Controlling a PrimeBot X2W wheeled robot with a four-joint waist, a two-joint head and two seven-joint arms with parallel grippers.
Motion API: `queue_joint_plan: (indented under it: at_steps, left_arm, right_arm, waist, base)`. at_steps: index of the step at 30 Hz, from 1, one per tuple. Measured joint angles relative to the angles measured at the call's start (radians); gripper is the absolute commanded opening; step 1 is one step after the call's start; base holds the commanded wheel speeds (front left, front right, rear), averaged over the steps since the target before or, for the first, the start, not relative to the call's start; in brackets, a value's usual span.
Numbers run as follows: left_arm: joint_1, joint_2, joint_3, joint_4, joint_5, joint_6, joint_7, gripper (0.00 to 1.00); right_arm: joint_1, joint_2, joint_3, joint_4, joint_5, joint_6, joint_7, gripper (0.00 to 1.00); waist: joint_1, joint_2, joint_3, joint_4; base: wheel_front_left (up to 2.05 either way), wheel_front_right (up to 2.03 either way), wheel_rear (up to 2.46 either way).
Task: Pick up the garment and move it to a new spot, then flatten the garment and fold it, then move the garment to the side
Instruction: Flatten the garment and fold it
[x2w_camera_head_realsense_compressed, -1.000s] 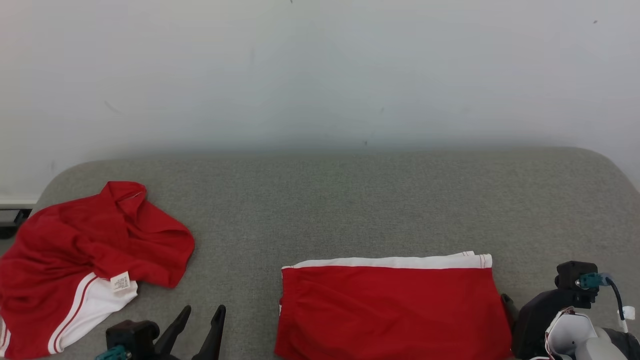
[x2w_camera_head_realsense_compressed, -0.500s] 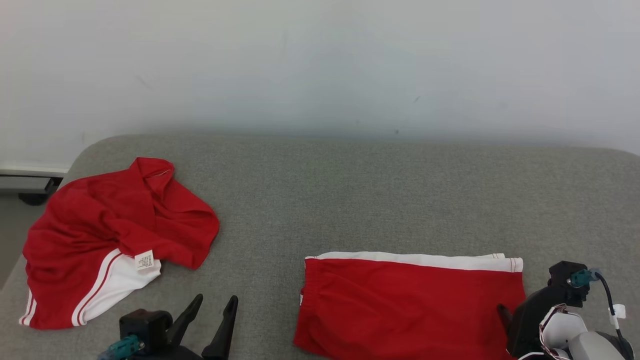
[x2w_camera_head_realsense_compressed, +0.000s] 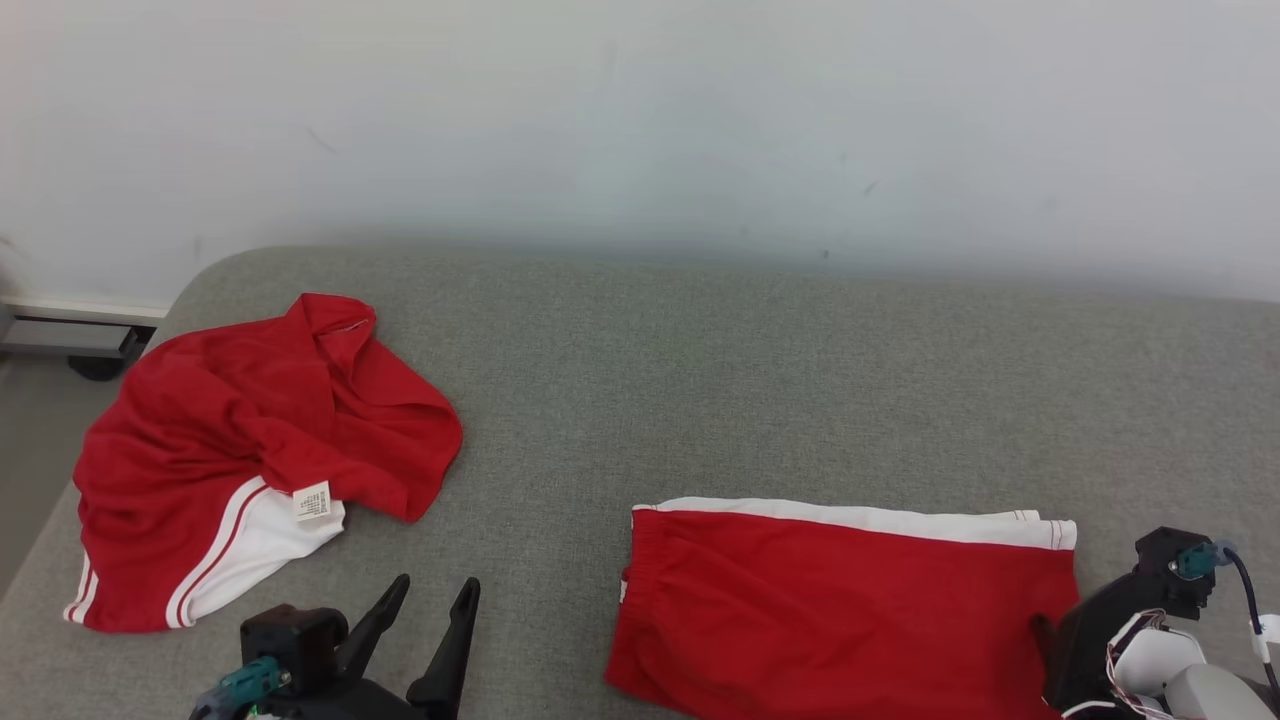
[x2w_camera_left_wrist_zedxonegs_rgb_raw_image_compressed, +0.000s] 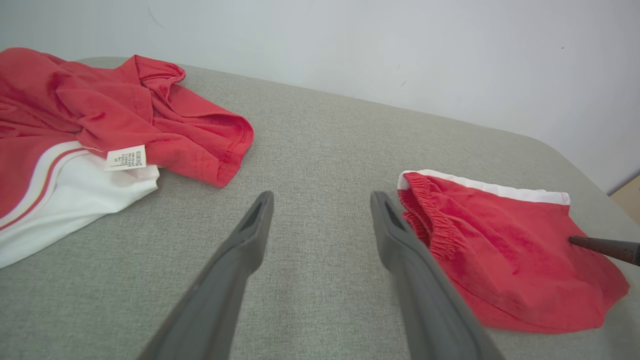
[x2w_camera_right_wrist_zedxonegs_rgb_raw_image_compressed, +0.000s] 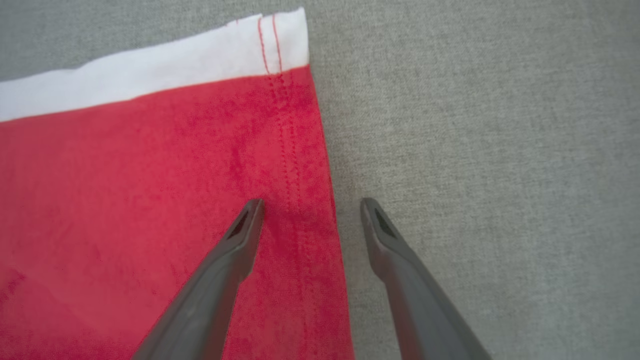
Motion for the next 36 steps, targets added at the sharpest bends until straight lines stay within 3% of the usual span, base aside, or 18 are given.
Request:
queue_joint_plan:
  at_steps: [2,7,9,13,14,16,18,20,31,36]
  left_arm:
    - [0.0,0.0,-0.002,-0.003,0.001,0.0,0.003,1.0]
    - [-0.001,0.0,-0.005,-0.008,0.002,0.0,0.009,1.0]
    - [-0.001,-0.001,-0.008,-0.009,0.003,0.0,0.016,1.0]
    - [-0.001,-0.001,-0.01,-0.013,0.003,0.0,0.019,1.0]
    - [-0.001,-0.001,-0.011,-0.014,0.003,0.0,0.023,1.0]
    - [-0.001,0.0,-0.012,-0.018,0.003,0.0,0.025,1.0]
    - [0.0,0.002,-0.01,-0.021,0.003,0.0,0.025,1.0]
    - [0.0,0.004,-0.009,-0.022,0.003,0.0,0.025,1.0]
    - [0.009,0.007,0.005,-0.026,0.003,0.0,0.031,1.0]
    - [0.025,0.01,0.013,-0.029,0.003,0.0,0.033,1.0]
  right_arm:
    - [-0.012,0.003,-0.002,0.011,0.004,0.0,-0.003,1.0]
    - [-0.035,0.012,-0.003,0.034,0.009,0.0,-0.003,0.87]
    - [-0.042,0.02,-0.006,0.048,0.017,0.0,-0.005,0.73]
    - [-0.048,0.022,-0.016,0.065,0.025,0.004,-0.01,0.6]
    - [-0.048,0.023,-0.018,0.069,0.026,0.004,-0.012,0.5]
    - [-0.05,0.026,-0.02,0.079,0.034,0.005,-0.012,0.47]
    - [-0.055,0.03,-0.02,0.086,0.034,0.005,-0.012,0.3]
    - [-0.064,0.035,-0.02,0.095,0.034,0.007,-0.012,0.0]
    - [-0.085,0.037,-0.04,0.139,0.058,0.007,-0.021,0.0]
    - [-0.086,-0.011,-0.072,0.149,0.06,0.0,-0.03,0.0]
  waist:
    - [0.0,0.0,0.002,0.004]
    - [0.0,0.0,0.005,0.015]
    - [0.0,0.0,0.004,0.02]
    - [-0.0001,0.0,0.003,0.033]
    - [0.0,0.0,0.003,0.036]
    - [0.0,0.0,0.002,0.042]
    - [-0.0001,0.0,0.001,0.045]
    - [0.0,0.0,0.0,0.047]
    - [0.0,0.0,-0.012,0.042]
    - [-0.0001,0.0,-0.022,0.028]
  base:
    - [0.0,0.0,0.0]
    - [0.0,0.0,0.0]
    - [0.0,0.0,0.0]
    - [0.0,0.0,0.0]
    - [0.0,0.0,0.0]
    - [0.0,0.0,0.0]
    - [0.0,0.0,0.0]
    - [0.0,0.0,0.0]
    - [0.0,0.0,0.0]
    - [0.0,0.0,0.0]
